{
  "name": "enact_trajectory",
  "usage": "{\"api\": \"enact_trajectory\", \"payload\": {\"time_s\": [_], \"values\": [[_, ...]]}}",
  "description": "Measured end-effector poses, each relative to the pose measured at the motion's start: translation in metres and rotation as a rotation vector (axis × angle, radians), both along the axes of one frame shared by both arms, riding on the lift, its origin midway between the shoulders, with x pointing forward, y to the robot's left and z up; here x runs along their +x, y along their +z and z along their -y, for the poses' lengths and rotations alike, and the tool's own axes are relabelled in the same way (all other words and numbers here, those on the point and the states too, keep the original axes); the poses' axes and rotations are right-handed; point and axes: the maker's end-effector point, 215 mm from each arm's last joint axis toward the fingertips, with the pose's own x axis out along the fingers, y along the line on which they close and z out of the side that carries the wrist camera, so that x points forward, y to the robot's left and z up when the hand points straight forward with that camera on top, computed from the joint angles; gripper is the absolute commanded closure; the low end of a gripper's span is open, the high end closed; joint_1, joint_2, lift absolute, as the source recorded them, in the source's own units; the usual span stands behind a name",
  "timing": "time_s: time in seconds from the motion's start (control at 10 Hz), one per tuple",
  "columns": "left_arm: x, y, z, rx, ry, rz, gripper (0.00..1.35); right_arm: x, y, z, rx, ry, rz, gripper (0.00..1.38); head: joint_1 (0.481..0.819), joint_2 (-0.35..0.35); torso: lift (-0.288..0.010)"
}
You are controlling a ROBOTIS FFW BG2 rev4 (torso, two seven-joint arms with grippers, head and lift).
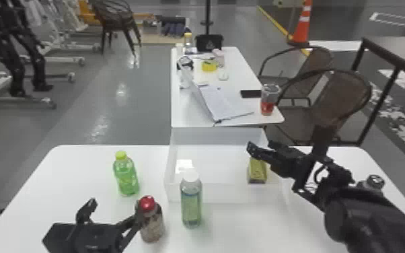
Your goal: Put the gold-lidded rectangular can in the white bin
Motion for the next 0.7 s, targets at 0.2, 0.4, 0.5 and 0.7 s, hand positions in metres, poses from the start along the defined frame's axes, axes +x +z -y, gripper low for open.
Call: {"api": "enact_trajectory", "payload": {"time_s": [0.2,0.4,0.5,0.7], "values": [[0.000,0.001,0.000,0.001,0.001,0.002,0.15,-0.019,0.037,0.018,0.001,-0.072,0.091,0.28,0.549,0.000,-0.100],[0.000,0.002,-0.001,0.001,0.001,0.006,0.15,-0.045,0.052,0.041,-0.021,-0.146,0.143,0.28,0.549,0.000,-0.100],[0.000,0.003,-0.001,0.001,0.001,0.008,0.15,-0.063,0.045,0.054,-0.055,-0.198,0.151,0.28,0.549,0.000,-0.100],[-0.001,0.004,-0.001,0.007,0.002,0.014,0.15,-0.103,0.015,0.071,-0.091,-0.289,0.131,0.28,0.549,0.000,-0.100]]}}
